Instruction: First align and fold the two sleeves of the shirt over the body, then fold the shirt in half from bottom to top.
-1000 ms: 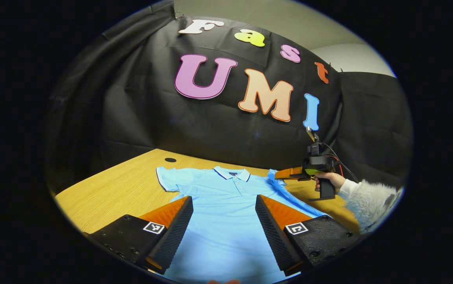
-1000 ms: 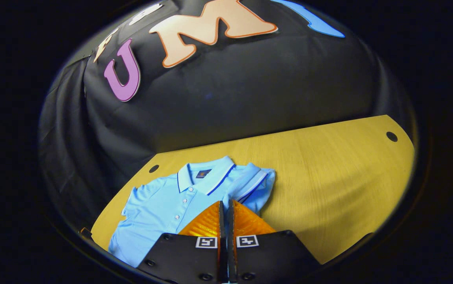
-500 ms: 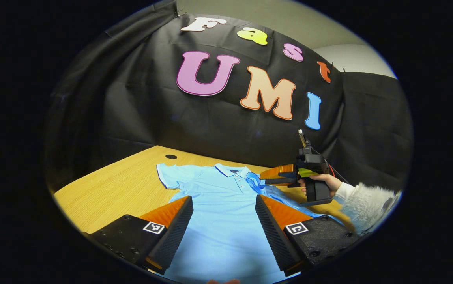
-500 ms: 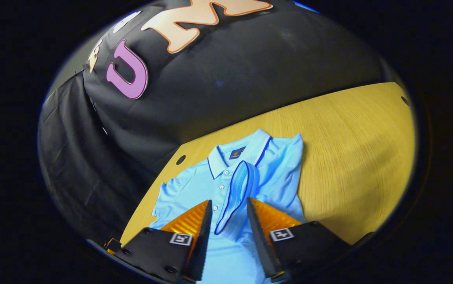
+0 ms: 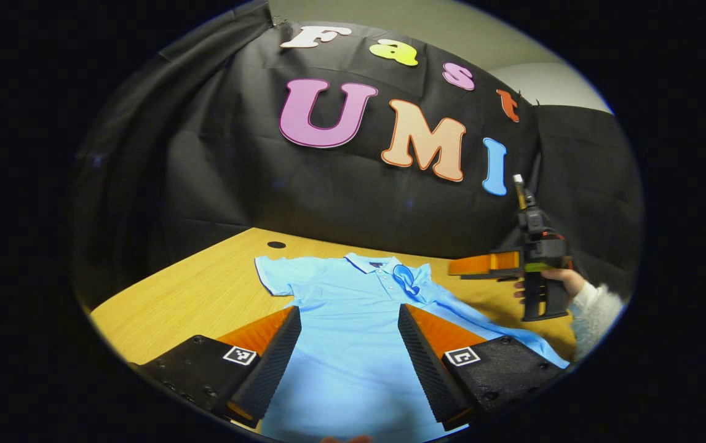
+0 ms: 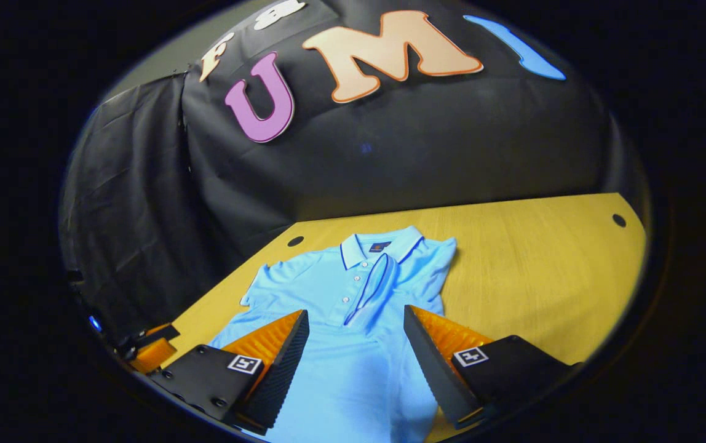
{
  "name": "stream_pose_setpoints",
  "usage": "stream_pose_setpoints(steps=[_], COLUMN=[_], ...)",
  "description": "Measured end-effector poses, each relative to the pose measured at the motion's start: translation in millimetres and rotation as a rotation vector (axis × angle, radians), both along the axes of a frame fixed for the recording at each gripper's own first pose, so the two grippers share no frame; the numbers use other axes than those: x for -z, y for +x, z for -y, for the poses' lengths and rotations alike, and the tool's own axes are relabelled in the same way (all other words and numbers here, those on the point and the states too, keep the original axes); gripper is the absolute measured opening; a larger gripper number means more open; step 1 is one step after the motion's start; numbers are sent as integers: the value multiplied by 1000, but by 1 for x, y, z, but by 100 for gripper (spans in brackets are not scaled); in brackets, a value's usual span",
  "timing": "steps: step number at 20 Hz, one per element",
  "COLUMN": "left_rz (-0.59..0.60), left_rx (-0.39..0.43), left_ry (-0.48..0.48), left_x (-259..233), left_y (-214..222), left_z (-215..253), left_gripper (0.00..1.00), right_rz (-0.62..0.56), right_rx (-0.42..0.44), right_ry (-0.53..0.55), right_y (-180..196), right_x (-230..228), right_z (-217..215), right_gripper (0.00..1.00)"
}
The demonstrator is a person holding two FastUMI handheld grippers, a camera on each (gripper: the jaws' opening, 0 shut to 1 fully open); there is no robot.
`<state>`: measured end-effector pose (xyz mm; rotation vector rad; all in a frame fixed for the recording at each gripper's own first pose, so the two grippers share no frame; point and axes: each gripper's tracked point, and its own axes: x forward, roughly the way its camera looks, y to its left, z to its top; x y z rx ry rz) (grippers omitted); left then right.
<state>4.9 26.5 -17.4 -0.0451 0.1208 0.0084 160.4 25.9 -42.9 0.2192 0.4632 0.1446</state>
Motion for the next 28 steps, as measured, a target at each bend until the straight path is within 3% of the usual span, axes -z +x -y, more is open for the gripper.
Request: stream_pose_setpoints(steps=[3, 4, 5, 11, 18, 23, 28], left_rz=[-22, -29, -28, -128, -252, -389, -476], left_rx=[5, 4, 4, -4, -26, -68, -104], left_ry=[-16, -31, -52, -94, -60, -13, -28], left_x=[4, 3, -1, -5, -9, 25, 53], left_y=[2, 4, 7, 45, 124, 170, 194], left_z=[-9, -13, -18, -63, -103, -135, -140], left_gripper=[94, 95, 95, 94, 94, 94, 94], right_rz=[35, 34, 37, 107, 117, 134, 139], right_rx=[20, 18, 10, 62, 119, 158, 207], right_ry=[-30, -21, -13, -65, -85, -92, -81], right_y=[-43, -55, -67, -116, -144, -148, -155], right_x=[-4, -2, -2, -5, 2, -7, -13], right_z=[16, 16, 16, 37, 64, 85, 107], right_gripper=[97, 92, 97, 97, 97, 97, 97])
